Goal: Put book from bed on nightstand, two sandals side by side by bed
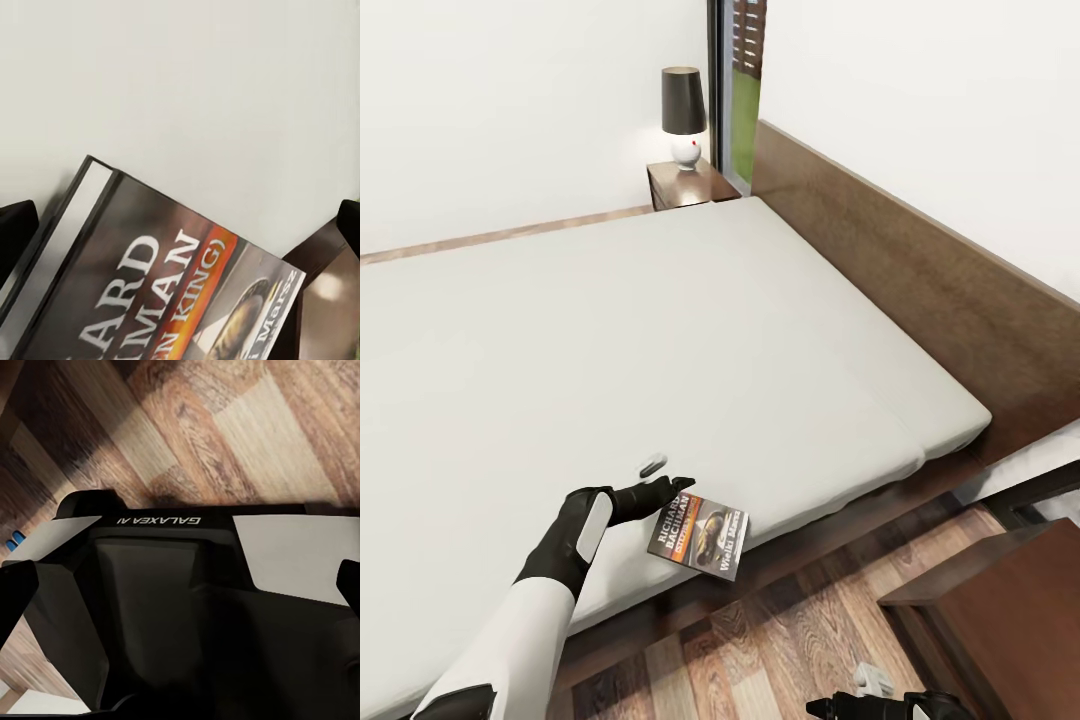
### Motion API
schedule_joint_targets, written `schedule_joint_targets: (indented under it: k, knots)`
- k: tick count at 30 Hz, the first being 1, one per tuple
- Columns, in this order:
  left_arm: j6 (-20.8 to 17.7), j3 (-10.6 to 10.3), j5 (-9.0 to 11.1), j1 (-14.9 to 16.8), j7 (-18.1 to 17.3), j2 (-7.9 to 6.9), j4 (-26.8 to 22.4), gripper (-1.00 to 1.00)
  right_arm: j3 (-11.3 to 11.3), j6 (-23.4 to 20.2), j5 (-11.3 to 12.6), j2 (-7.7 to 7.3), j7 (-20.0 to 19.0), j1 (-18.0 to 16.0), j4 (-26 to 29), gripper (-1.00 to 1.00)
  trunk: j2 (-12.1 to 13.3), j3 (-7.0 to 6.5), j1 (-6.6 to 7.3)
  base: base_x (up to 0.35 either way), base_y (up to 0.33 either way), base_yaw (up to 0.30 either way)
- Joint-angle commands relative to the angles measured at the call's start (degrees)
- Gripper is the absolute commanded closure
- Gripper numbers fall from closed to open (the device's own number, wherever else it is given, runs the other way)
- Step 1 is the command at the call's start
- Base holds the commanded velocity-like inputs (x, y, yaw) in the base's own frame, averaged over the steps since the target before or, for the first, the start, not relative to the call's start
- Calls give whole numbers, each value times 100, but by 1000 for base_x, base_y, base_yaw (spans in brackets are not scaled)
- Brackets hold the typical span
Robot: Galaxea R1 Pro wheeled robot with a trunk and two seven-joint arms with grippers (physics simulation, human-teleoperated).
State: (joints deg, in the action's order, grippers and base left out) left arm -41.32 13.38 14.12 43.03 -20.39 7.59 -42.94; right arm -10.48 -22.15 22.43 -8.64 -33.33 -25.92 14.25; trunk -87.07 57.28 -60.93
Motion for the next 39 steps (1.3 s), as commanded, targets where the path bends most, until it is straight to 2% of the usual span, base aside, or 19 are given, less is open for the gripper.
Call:
schedule_joint_targets:
  k: [1, 14, 20, 29, 39]
  knots:
    - [-43, 33, 3, 4, -17, 7, -4, -100, -41, -35, 59, -6, 2, -1, 8, -100, -2, 4, 0, 0, 0, 0]
    - [-43, 33, 3, 4, -18, 8, -4, -100, -37, -12, 61, -6, 15, -1, 8, -100, -2, 4, 0, 0, 0, 0]
    - [-44, 33, 3, 4, -18, 6, -4, -100, -33, 430, 68, -6, -4, -1, 2, -100, -2, 4, 0, 0, 0, 0]
    - [-51, 34, 3, 4, -16, 7, -4, -100, -33, 491, 72, -6, -7, -1, 6, -100, -2, 4, 0, 0, 0, 0]
    - [-52, 41, 3, 4, -12, 6, -4, -100, -33, 492, 71, -6, -7, -1, 6, -100, 399, -176, 220, 0, 0, 0]
